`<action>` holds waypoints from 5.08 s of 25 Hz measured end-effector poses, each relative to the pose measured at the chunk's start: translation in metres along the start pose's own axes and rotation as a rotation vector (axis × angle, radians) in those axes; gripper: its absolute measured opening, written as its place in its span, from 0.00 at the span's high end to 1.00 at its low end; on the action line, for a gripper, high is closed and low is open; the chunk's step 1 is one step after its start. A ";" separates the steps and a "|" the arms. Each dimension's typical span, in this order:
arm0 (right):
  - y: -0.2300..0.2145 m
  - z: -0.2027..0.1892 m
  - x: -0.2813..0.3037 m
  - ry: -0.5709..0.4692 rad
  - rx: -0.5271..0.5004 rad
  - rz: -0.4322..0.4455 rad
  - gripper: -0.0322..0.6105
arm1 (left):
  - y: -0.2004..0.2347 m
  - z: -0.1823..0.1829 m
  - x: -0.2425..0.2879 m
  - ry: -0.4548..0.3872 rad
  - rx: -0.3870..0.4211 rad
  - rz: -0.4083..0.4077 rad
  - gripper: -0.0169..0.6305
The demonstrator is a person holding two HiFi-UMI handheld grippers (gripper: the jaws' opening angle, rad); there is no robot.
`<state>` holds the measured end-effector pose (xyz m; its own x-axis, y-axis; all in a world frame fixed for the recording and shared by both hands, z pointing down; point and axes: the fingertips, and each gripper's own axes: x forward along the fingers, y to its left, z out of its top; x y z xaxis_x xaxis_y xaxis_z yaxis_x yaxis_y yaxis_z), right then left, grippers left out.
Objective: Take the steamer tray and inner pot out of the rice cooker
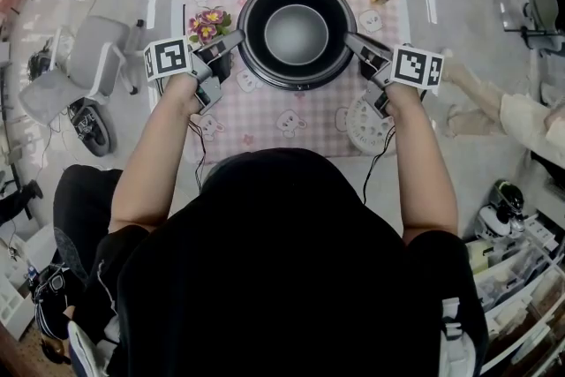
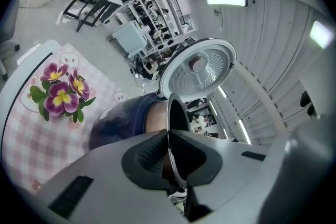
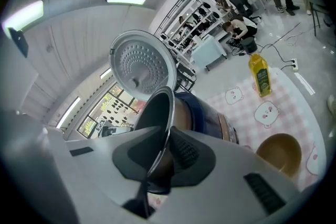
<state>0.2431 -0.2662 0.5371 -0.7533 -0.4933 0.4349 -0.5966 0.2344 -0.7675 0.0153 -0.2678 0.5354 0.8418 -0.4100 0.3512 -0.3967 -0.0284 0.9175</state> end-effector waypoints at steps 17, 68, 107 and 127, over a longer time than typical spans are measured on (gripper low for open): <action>0.091 0.025 -0.028 -0.094 -0.152 0.150 0.88 | -0.049 0.005 -0.039 -0.038 0.088 -0.042 0.92; 0.244 -0.190 0.073 -0.009 -0.008 0.162 0.88 | 0.044 -0.052 -0.298 -0.034 0.106 -0.068 0.92; 0.102 -0.299 0.124 0.113 0.287 0.059 0.89 | 0.194 -0.108 -0.232 0.109 -0.015 0.025 0.92; 0.096 -0.300 0.122 0.143 0.195 -0.033 0.79 | 0.192 -0.092 -0.236 0.119 0.069 0.039 0.85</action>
<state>0.0109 -0.0525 0.6578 -0.7739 -0.3716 0.5128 -0.5674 0.0475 -0.8220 -0.2259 -0.0922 0.6457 0.8610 -0.3012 0.4099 -0.4509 -0.0791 0.8890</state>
